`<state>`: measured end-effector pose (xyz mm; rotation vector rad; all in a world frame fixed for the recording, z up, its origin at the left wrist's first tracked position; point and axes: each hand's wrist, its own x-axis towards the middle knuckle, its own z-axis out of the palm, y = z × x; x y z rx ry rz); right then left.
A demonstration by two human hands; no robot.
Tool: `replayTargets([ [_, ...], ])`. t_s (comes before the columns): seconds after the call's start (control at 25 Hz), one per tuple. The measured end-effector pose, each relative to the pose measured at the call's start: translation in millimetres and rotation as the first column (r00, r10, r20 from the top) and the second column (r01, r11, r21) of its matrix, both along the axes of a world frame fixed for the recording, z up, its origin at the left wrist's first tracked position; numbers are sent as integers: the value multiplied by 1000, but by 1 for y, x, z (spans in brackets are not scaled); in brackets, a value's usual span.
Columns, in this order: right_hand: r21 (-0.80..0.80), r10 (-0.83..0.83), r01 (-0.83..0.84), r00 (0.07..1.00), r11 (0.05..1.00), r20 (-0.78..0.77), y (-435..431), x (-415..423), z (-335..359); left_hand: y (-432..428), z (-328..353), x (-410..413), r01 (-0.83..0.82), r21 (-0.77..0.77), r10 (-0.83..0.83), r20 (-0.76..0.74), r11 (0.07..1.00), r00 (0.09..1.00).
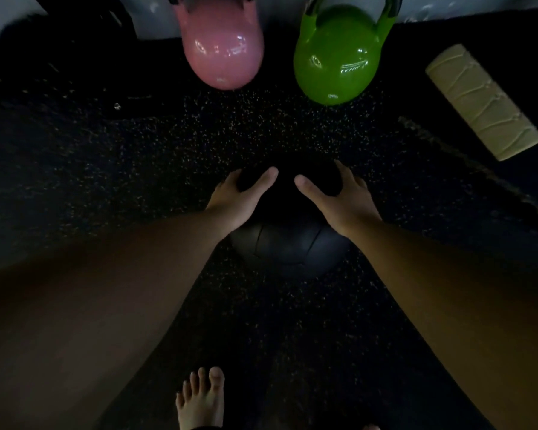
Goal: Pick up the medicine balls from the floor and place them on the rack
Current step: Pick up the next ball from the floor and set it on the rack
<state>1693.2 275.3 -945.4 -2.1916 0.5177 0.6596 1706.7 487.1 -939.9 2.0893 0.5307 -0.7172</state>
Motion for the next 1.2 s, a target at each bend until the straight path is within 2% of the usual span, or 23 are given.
replayTargets([
  [0.08, 76, -103, 102, 995, 992, 3, 1, 1, -5, -2, 0, 1, -127, -89, 120, -81, 988, 989],
  [0.16, 121, -159, 155, 987, 981, 25, 3, -8, -4, -3, 4, -4, -183, -86, 174, -98, 979, 980],
  [0.32, 191, -219, 195, 969, 962, 117, 2, -33, 35, -5, 38, -17, -152, -39, 154, 50, 988, 987],
  [0.48, 217, -208, 161, 954, 963, 215, -12, -24, 130, -15, 121, -10, -160, -59, 168, 159, 985, 973],
  [0.76, 199, -189, 104, 859, 974, 476, -53, 19, 416, -54, 401, 30, -132, -203, 203, 385, 970, 900],
  [0.88, 201, -175, 68, 796, 977, 580, -64, 28, 539, -64, 524, 41, -127, -215, 222, 510, 968, 831],
  [1.08, 255, -212, 18, 617, 967, 758, -76, 25, 748, -75, 743, 33, -104, -275, 272, 693, 956, 668],
  [1.2, 306, -217, -80, 538, 949, 815, -78, 22, 833, -76, 839, 23, -63, -247, 232, 748, 967, 622],
])
